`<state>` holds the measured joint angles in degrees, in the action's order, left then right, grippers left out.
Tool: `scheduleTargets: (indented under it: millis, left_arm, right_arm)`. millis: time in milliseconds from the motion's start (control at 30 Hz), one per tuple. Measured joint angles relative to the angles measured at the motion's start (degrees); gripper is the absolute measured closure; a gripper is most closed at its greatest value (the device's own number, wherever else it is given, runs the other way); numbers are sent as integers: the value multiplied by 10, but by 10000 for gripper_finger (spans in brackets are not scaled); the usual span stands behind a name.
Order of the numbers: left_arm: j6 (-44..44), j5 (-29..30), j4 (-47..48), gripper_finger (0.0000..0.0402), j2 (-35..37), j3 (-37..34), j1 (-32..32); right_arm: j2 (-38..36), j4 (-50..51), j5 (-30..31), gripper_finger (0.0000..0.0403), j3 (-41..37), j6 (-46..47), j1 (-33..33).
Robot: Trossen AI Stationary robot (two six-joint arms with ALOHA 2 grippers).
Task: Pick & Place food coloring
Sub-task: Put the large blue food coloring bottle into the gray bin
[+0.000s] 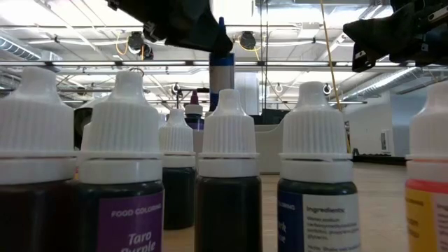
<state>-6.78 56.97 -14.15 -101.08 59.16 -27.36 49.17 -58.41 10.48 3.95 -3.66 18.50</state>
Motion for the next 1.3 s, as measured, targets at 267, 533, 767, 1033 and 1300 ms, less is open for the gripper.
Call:
scheduleTargets:
  millis: [267,533,767,1033,1300]
  left_arm:
    - [0,-5,-1,273,0,-1,3]
    - [-4,-14,6,273,0,-1,4]
    - [-33,34,10,273,0,-1,7]
    - [-52,29,6,273,0,-1,19]
    - [-48,-5,35,273,0,-1,36]
  right_arm:
    - [0,0,15,403,0,0,0]
    - [0,9,30,403,0,15,0]
    - [0,7,32,403,0,15,0]
    - [0,0,32,403,0,9,0]
    - [0,0,31,403,0,14,0]
